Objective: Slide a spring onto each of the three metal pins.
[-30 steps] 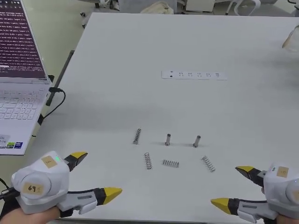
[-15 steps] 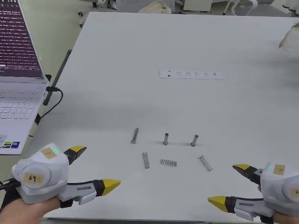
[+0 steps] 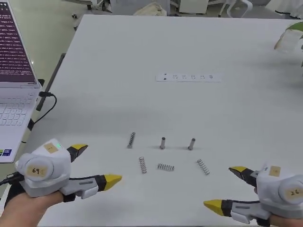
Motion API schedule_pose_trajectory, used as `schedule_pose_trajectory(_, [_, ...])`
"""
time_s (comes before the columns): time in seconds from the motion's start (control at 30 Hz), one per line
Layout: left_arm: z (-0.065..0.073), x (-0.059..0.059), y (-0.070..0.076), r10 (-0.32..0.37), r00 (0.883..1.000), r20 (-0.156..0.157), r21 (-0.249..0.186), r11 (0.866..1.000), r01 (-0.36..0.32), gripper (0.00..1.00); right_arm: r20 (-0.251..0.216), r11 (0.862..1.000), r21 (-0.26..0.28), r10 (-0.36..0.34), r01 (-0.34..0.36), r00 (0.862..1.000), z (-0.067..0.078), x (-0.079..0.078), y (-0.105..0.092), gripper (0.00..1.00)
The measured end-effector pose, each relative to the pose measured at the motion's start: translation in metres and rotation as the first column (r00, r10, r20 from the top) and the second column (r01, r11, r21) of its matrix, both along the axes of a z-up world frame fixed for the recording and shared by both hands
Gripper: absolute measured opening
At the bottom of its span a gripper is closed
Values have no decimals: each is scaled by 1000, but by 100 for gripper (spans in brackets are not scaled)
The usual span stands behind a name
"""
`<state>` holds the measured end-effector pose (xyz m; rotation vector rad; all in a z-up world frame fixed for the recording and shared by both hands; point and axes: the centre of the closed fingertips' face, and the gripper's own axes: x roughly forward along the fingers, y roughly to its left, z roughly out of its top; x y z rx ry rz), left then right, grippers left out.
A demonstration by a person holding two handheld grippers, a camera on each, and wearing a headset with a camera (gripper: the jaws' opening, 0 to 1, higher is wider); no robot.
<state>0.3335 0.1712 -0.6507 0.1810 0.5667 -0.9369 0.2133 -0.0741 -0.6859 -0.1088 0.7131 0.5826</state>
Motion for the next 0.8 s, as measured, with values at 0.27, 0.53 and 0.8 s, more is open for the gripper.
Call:
schedule_pose_trajectory(0.27, [-2, 17, -13, -4, 1000, 1, -9, 1000, 4, 77, 1, 1000, 9, -6, 6, 1000, 2, 4, 0, 75])
schedule_pose_trajectory(0.53, [-3, 35, -24, -7, 1000, -5, -12, 1000, 7, 75, -3, 1000, 8, -6, 6, 1000, 2, 4, 0, 75])
schedule_pose_trajectory(0.8, [-5, 55, -33, 1, 1000, -12, -20, 1000, -2, 72, -9, 1000, 3, -10, 10, 1000, 2, 3, -4, 75])
